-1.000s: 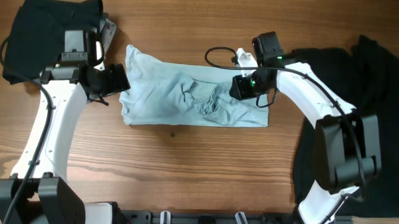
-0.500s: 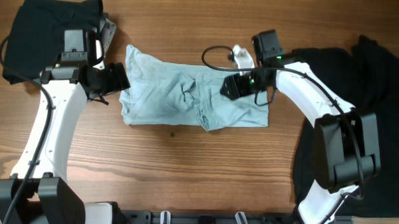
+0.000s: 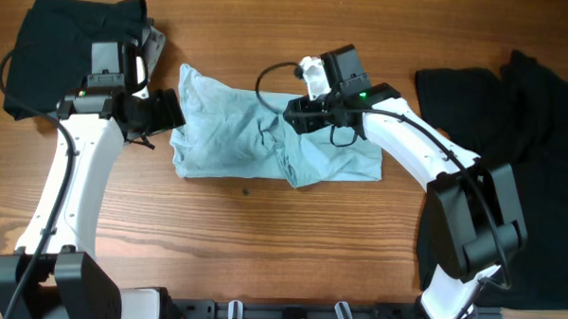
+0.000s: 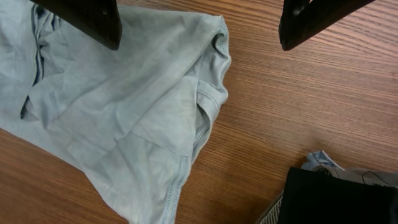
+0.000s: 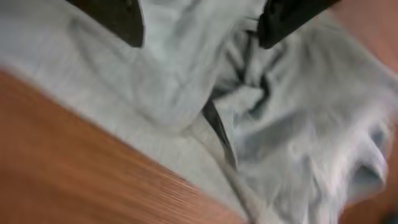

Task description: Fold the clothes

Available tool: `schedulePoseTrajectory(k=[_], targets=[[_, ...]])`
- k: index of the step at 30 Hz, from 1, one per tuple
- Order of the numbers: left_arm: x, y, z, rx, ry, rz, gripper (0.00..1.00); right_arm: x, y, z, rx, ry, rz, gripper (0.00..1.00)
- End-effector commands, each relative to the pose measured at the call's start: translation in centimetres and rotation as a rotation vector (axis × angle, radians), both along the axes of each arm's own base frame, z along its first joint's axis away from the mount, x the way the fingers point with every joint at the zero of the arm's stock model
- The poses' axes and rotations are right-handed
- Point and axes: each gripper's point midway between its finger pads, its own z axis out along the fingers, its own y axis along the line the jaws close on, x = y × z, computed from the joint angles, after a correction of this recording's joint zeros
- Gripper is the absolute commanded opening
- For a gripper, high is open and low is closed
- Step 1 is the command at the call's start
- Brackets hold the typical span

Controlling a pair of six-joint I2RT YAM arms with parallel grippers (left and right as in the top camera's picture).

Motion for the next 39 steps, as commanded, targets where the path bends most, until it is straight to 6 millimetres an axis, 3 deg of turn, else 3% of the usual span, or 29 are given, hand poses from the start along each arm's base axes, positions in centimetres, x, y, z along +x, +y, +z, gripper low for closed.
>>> schedulePoseTrajectory(k=[1,3,5,7,9,12,14,15,17,18,20,21,28,32,33,34,35,39], targets=[[0.5,0.0,1.1,0.009,-0.037,-0.006,0.8,1.3,-1.0,0.2,-0.19,-0.257,0.317,0.73],[0.5,0.0,1.1,0.009,-0.037,-0.006,0.8,0.9,-0.2,0.1,-0.178,-0.315,0.451,0.8],[0.6,0.0,1.1,0.009,-0.038,-0.006,0.8,1.3,0.1,-0.7,-0.191,-0.348,0.499,0.79],[0.6,0.0,1.1,0.009,-0.038,-0.006,0.8,2.1,0.0,-1.9,-0.225,-0.372,0.507,0.71],[0.6,0.0,1.1,0.009,-0.038,-0.006,0.8,2.8,-0.4,-3.2,-0.255,-0.37,0.492,0.69],[0.6,0.0,1.1,0.009,-0.038,-0.006,0.79,3.0,-0.9,-3.7,-0.248,-0.343,0.458,0.55],[0.6,0.0,1.1,0.009,-0.038,-0.006,0.79,3.1,-1.4,-3.7,-0.225,-0.314,0.409,0.53],[0.6,0.0,1.1,0.009,-0.038,-0.006,0.78,2.8,-1.4,-4.8,-0.197,-0.268,0.394,0.45],[0.6,0.0,1.1,0.009,-0.038,-0.006,0.78,2.6,-1.5,-5.6,-0.201,-0.251,0.397,0.42],[0.6,0.0,1.1,0.009,-0.038,-0.006,0.78,2.6,-1.5,-5.6,-0.201,-0.25,0.398,0.34],[0.6,0.0,1.1,0.009,-0.038,-0.006,0.78,3.0,-1.4,-5.2,-0.201,-0.269,0.393,0.08],[0.6,0.0,1.1,0.009,-0.038,-0.006,0.78,3.2,-1.3,-5.0,-0.199,-0.278,0.389,0.04],[0.6,0.0,1.1,0.009,-0.039,-0.006,0.78,4.9,-1.2,-2.1,-0.176,-0.327,0.297,0.04],[0.8,0.0,1.2,0.009,-0.048,-0.006,0.79,5.6,-1.3,-1.7,-0.153,-0.325,0.236,0.04],[0.8,0.0,1.2,0.009,-0.049,-0.006,0.79,5.7,-1.4,-1.6,-0.148,-0.322,0.228,0.09],[0.8,0.0,1.2,0.009,-0.049,-0.006,0.79,5.6,-1.5,-1.7,-0.149,-0.316,0.23,0.37],[0.8,0.0,1.2,0.009,-0.05,-0.006,0.79,5.2,-1.7,-1.8,-0.157,-0.298,0.229,0.57],[0.7,0.0,1.1,0.009,-0.046,-0.006,0.79,1.6,-1.8,-0.2,-0.109,-0.175,0.267,0.54]])
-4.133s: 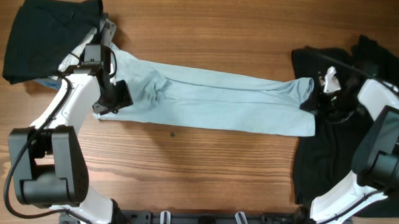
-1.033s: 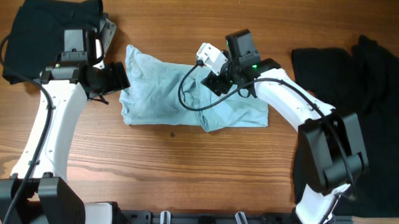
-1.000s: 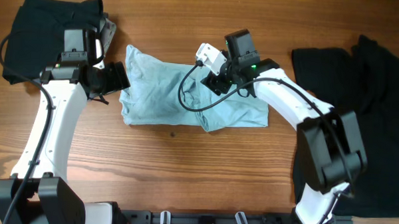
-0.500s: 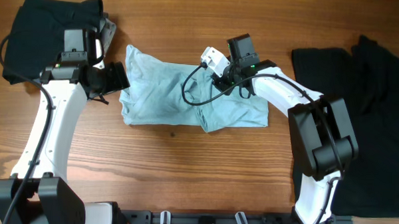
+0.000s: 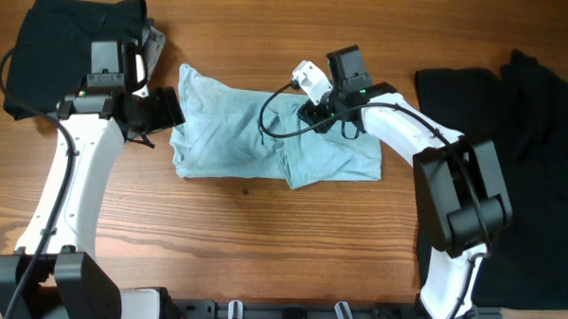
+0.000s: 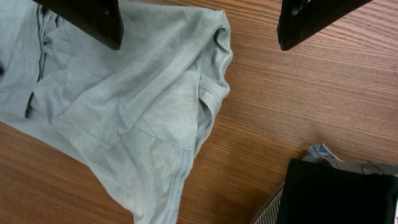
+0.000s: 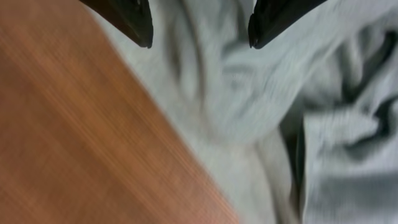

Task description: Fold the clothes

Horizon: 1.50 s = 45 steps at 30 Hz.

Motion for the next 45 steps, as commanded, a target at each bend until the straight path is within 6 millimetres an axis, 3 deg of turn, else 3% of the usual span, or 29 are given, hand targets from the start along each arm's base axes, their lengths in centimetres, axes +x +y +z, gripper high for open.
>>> schedulePoseTrajectory(k=[1,4,7,10,11,12,13,15,16,17,21,24,28,34,35,36,38,40,43,45], targets=[[0.3,0.0,1.0,0.009,-0.027,-0.006,0.79,-2.1,0.6,5.1,0.095,0.058,-0.019,0.55],[0.3,0.0,1.0,0.009,-0.027,-0.006,0.79,-5.5,0.4,6.9,0.173,0.281,-0.203,0.54],[0.3,0.0,1.0,0.009,-0.027,-0.006,0.79,-9.0,0.1,5.1,0.106,0.422,-0.221,0.48],[0.3,0.0,1.0,0.009,-0.027,-0.006,0.79,-11.3,1.4,3.6,0.067,0.474,-0.183,0.49],[0.3,0.0,1.0,0.009,-0.027,-0.006,0.79,-11.5,1.9,3.4,0.067,0.483,-0.187,0.61],[0.3,0.0,1.0,0.008,-0.027,-0.006,0.79,-11.5,2.3,3.5,0.074,0.479,-0.191,0.62],[0.3,0.0,1.0,0.008,-0.027,-0.006,0.79,-11.4,2.6,3.5,0.08,0.47,-0.183,0.61],[0.3,0.0,1.0,0.009,-0.027,-0.006,0.79,-11.3,2.8,3.6,0.088,0.476,-0.204,0.43],[0.3,0.0,1.0,0.008,-0.027,-0.006,0.79,-11.4,2.7,3.5,0.091,0.502,-0.244,0.47],[0.3,0.0,1.0,0.008,-0.027,-0.006,0.79,-11.7,2.6,3.3,0.088,0.524,-0.269,0.62],[0.3,0.0,1.0,0.008,-0.027,-0.006,0.79,-12.2,2.3,3.2,0.091,0.607,-0.397,0.67],[0.3,0.0,1.0,0.008,-0.027,-0.006,0.79,-12.1,2.5,2.9,0.117,0.668,-0.532,0.66],[0.3,-0.5,1.0,-0.017,-0.028,-0.017,0.79,-12.0,2.3,0.3,0.092,0.745,-0.678,0.57],[0.3,-0.5,1.0,-0.02,-0.028,-0.018,0.79,-11.7,2.7,-0.3,0.119,0.793,-0.784,0.63],[0.3,-0.6,1.0,-0.023,-0.029,-0.019,0.79,-11.5,2.7,-0.3,0.126,0.79,-0.789,0.59],[0.3,-0.6,1.0,-0.023,-0.028,-0.019,0.79,-11.2,2.8,-0.6,0.135,0.795,-0.82,0.47],[0.3,-0.6,1.0,-0.023,-0.028,-0.019,0.79,-11.1,2.9,-1.3,0.133,0.807,-0.849,0.34],[0.3,-0.6,1.0,-0.023,-0.028,-0.019,0.79,-11.2,2.9,-1.7,0.13,0.815,-0.85,0.28],[0.3,-0.6,1.0,-0.022,-0.028,-0.019,0.79,-10.4,3.2,-1.4,0.159,0.789,-0.823,0.08],[0.3,-0.6,1.0,-0.022,-0.029,-0.02,0.79,-9.7,4.5,0.0,0.233,0.758,-0.686,0.04]])
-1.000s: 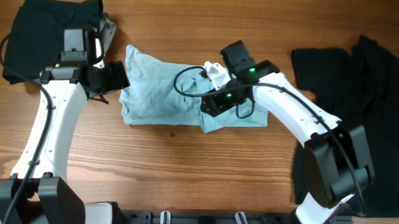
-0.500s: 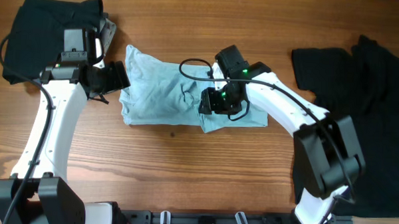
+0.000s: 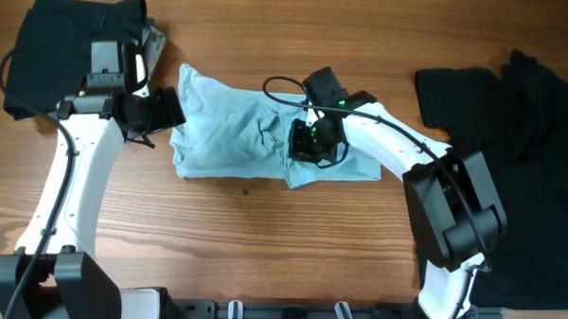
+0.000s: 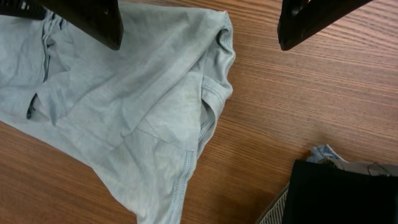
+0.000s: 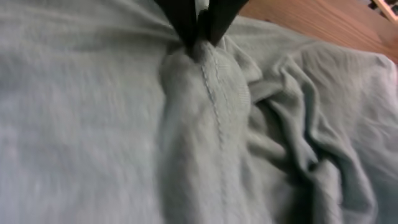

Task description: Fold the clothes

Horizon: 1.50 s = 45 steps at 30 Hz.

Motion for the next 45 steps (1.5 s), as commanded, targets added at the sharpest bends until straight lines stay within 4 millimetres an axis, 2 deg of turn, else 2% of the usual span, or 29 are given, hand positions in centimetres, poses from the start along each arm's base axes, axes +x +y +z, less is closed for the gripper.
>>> schedulePoseTrajectory(k=[1,6,12,13,14,15,16,17,20,22,24,27,29,31,34,35,39,41,44,45], targets=[[0.3,-0.4,1.0,-0.011,-0.029,-0.014,0.79,0.5,1.5,1.2,0.112,-0.071,0.114,0.04],[0.4,-0.3,1.0,-0.011,-0.031,-0.014,0.8,2.5,2.1,5.3,0.196,-0.202,0.128,0.04],[1.1,-0.3,1.3,-0.009,-0.063,-0.014,0.8,2.6,2.4,5.6,0.203,-0.215,0.13,0.04],[1.1,-0.3,1.4,-0.009,-0.065,-0.015,0.8,2.6,2.5,5.6,0.206,-0.217,0.132,0.16],[1.1,-0.3,1.4,-0.009,-0.065,-0.015,0.8,2.5,2.5,5.6,0.206,-0.214,0.138,0.44],[1.1,-0.3,1.4,-0.009,-0.064,-0.015,0.8,2.2,2.4,5.5,0.2,-0.204,0.139,0.64],[1.1,-0.3,1.3,-0.01,-0.063,-0.015,0.8,2.0,2.1,5.3,0.192,-0.2,0.156,0.67],[1.0,-0.3,1.3,-0.011,-0.059,-0.015,0.81,2.0,1.8,5.2,0.187,-0.203,0.165,0.66],[0.6,-1.0,1.2,-0.048,-0.042,-0.031,0.82,2.9,0.8,6.2,0.21,-0.268,0.215,0.55],[-0.1,-1.5,0.6,-0.073,-0.007,-0.04,0.84,4.1,-0.8,8.0,0.212,-0.343,0.223,0.55],[-1.1,-1.6,-1.4,-0.077,0.048,-0.04,0.92,5.2,-2.6,10.4,0.211,-0.423,0.208,0.54],[-1.8,-1.9,-4.8,-0.086,0.1,-0.08,0.99,6.1,-4.5,12.0,0.209,-0.455,0.16,0.59],[-1.4,-2.0,-7.4,-0.092,0.124,-0.091,1.0,6.1,-5.0,11.9,0.203,-0.443,0.148,0.6],[-0.1,-2.0,-9.8,-0.087,0.126,-0.113,1.0,5.8,-5.1,11.7,0.199,-0.428,0.147,0.61],[1.3,-2.2,-12.1,-0.097,0.118,-0.121,1.0,5.8,-5.1,11.6,0.199,-0.424,0.146,0.62],[1.7,-2.8,-13.0,-0.123,0.115,-0.159,0.99,5.7,-5.1,11.6,0.199,-0.424,0.147,0.62],[1.9,-4.3,-15.4,-0.205,0.131,-0.205,0.93,5.9,-5.3,11.5,0.188,-0.428,0.144,0.62],[2.1,-5.2,-16.3,-0.257,0.135,-0.22,0.79,5.9,-5.3,11.5,0.188,-0.428,0.144,0.62],[1.8,-5.3,-16.9,-0.266,0.151,-0.22,0.57,5.9,-5.3,11.5,0.189,-0.427,0.143,0.6],[1.8,-5.3,-17.0,-0.267,0.152,-0.219,0.47,5.9,-5.3,11.5,0.188,-0.427,0.143,0.59]])
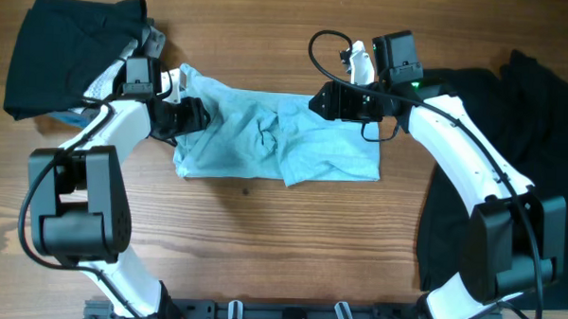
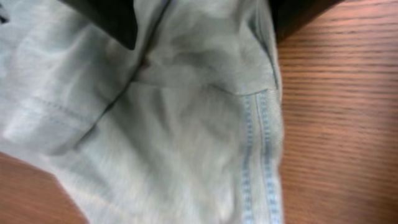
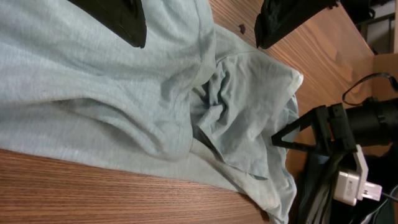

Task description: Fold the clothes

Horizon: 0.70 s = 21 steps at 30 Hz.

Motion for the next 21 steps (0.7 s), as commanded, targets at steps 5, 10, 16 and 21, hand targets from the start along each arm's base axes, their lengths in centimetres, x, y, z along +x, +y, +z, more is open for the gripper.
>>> schedulePoseTrajectory(k=[5,10,16,21], targets=[[-3.5,-1.3,-3.9,-0.062,0.158,-0.021,0.22,0.0,0.3,0.5,0.005,-0.022,0.023,0.57],[-3.8,-2.2,-3.0,-0.118,0.171,-0.036,0.04,0.0,0.3,0.5,0.005,-0.022,0.023,0.56],[-1.9,-0.6,4.5,-0.022,0.108,-0.011,0.04,0.0,0.3,0.5,0.005,-0.022,0.022,0.56],[-0.2,-2.9,13.5,-0.011,-0.075,-0.064,0.04,0.4,-0.4,0.4,-0.001,-0.023,0.002,0.57]])
